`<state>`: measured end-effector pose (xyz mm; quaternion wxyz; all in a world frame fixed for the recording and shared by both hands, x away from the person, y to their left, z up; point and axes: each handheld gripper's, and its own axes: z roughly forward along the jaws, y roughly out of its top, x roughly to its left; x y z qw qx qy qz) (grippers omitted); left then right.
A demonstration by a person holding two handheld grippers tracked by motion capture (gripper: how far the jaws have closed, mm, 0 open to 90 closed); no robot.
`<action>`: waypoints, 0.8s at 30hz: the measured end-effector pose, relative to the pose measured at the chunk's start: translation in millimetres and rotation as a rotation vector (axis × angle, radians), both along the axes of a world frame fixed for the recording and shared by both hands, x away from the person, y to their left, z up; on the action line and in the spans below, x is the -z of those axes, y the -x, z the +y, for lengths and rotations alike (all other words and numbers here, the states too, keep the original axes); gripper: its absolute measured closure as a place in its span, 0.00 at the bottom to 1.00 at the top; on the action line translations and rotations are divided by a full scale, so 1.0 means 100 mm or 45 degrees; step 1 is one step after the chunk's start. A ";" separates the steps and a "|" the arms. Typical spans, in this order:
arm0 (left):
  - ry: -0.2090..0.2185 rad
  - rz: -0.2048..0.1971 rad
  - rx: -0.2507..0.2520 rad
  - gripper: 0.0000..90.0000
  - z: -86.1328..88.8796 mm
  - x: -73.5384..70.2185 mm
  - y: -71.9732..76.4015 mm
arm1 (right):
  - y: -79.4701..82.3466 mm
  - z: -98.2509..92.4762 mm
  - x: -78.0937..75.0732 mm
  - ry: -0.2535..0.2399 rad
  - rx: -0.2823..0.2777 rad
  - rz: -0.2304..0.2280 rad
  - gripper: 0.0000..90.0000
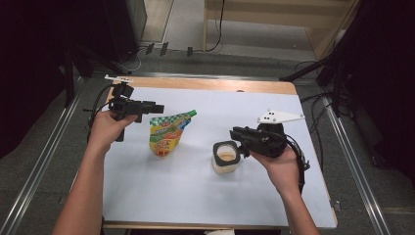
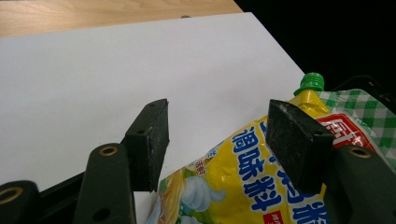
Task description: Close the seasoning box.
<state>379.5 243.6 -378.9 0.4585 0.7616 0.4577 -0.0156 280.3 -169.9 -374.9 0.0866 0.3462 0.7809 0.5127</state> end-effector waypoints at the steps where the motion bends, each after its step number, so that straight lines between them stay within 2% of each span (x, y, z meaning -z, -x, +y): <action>1: 0.000 0.000 0.000 0.45 0.00 0.00 0.00 | 0.00 -0.02 0.00 -0.003 0.009 -0.002 0.92; 6: -0.001 0.002 -0.007 0.44 0.01 0.00 0.00 | -0.04 -0.15 0.00 -0.007 0.030 0.015 1.00; 11: 0.010 0.000 -0.015 0.44 0.02 0.00 0.00 | -0.08 -0.29 0.01 -0.024 0.069 0.036 1.00; 18: 0.008 0.001 -0.013 0.44 0.01 0.00 0.00 | -0.14 -0.46 0.07 -0.012 0.143 0.051 1.00; 24: 0.005 0.003 -0.015 0.43 0.01 0.00 0.00 | -0.20 -0.50 0.18 0.004 0.171 0.083 1.00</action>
